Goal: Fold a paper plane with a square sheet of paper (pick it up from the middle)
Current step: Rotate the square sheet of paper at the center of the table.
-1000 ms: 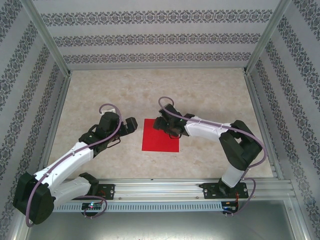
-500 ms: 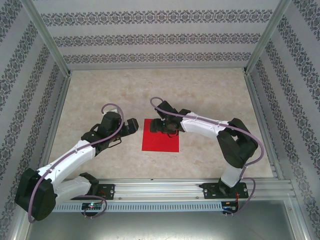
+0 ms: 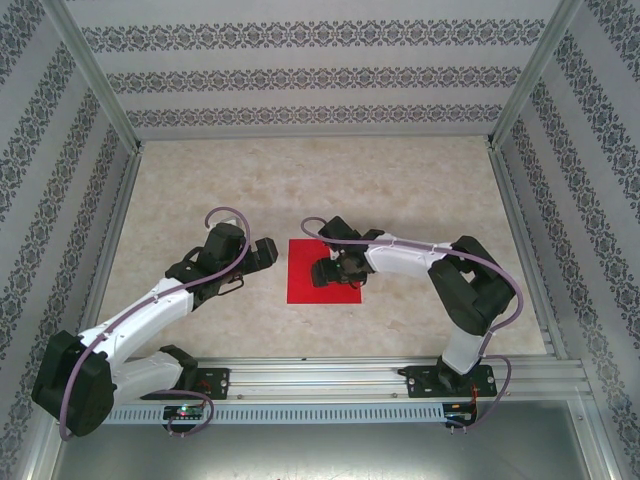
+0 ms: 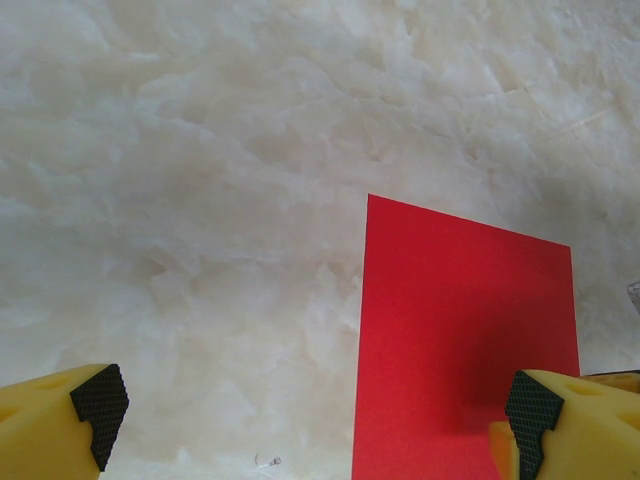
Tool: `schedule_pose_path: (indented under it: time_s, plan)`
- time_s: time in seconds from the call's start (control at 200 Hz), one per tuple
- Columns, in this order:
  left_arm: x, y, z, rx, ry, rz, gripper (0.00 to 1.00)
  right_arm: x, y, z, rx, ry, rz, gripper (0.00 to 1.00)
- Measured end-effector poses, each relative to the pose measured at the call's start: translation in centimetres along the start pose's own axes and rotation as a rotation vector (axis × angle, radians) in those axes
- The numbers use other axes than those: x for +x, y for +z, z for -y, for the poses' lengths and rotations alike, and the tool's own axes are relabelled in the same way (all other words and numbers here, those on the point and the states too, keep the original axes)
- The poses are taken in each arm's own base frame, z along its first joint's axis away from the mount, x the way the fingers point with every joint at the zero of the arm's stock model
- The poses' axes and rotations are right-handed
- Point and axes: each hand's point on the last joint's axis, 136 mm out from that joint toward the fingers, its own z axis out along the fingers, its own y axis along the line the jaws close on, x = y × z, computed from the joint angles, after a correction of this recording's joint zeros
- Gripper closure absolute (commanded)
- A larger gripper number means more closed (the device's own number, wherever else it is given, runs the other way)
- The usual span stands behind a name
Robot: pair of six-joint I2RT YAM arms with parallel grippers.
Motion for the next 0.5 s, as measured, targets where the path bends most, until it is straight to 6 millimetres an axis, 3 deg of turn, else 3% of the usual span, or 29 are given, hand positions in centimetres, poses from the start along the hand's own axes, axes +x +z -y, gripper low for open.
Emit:
schedule_pose_path:
  time_s: [0.23,0.305,0.37,0.5]
  plan:
    - [-0.4,-0.2,0.3,0.007,0.0,0.008,0.0,-0.4,-0.7,0.6,-0.009,-0.027,-0.018,0.23]
    - [-0.8,-0.3,0.7,0.014,-0.001,0.016,0.0,-1.1,-1.4,0.2,-0.006,-0.03,-0.005,0.13]
    - [-1.0,-0.4,0.8,0.018,-0.001,0.021,0.0,-2.0,-2.6,-0.1,0.001,-0.032,0.034,0.03]
    - [-1.3,-0.5,0.8,0.013,0.006,0.031,0.0,-4.5,-7.0,-0.6,0.033,-0.023,0.192,0.02]
